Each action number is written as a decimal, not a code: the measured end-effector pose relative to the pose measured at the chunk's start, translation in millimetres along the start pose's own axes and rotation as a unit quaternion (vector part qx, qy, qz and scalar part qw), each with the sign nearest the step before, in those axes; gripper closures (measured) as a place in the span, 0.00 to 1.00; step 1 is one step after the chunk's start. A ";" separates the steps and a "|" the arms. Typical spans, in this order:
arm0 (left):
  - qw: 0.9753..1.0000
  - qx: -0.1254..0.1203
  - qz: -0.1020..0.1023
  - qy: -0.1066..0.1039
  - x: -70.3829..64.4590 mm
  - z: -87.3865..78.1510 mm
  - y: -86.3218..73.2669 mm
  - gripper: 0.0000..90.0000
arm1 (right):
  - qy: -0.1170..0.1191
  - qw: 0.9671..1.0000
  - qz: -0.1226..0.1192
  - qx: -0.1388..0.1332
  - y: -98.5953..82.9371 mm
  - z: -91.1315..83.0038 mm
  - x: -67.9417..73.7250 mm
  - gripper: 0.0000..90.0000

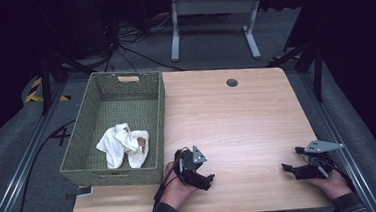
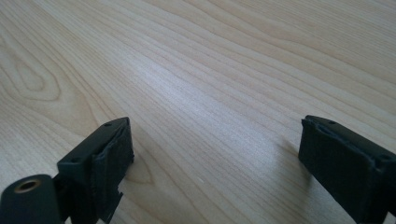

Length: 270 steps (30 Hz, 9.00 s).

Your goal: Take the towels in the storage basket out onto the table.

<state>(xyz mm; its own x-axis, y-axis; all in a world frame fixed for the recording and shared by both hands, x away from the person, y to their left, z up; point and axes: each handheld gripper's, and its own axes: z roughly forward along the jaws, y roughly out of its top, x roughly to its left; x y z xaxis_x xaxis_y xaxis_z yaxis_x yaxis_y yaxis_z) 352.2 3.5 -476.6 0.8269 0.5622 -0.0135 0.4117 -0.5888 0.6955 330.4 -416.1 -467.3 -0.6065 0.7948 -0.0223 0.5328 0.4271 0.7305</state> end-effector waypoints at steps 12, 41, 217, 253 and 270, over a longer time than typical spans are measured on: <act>1.000 0.000 -0.014 -0.001 0.7 -6.9 5.6 0.10 | 0.003 1.000 0.000 0.001 0.5 0.7 0.0 0.10; 1.000 0.006 -0.009 -0.014 7.9 -42.1 63.3 0.16 | 0.003 1.000 -0.002 0.002 0.9 1.0 -0.2 0.10; 0.986 0.020 -0.140 0.091 173.6 -184.9 13.1 0.79 | 0.000 1.000 -0.002 0.002 -0.9 -0.6 1.9 0.10; 0.997 -0.054 -0.046 0.016 101.5 -161.3 133.8 0.79 | 0.000 1.000 -0.003 0.002 -0.9 -0.6 1.8 0.10; 0.998 -0.049 -0.008 -0.032 58.9 -99.6 170.8 0.80 | 0.000 1.000 -0.003 0.001 -0.9 -0.6 1.9 0.10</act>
<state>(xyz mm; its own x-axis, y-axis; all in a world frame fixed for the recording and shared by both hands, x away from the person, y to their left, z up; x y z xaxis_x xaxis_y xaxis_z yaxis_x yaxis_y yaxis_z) 433.0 -6.1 -287.0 0.8438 0.5322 -0.0688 0.3890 -0.5183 0.7616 328.4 -415.3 -467.7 -0.6089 0.7928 -0.0268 0.5313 0.4327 0.7284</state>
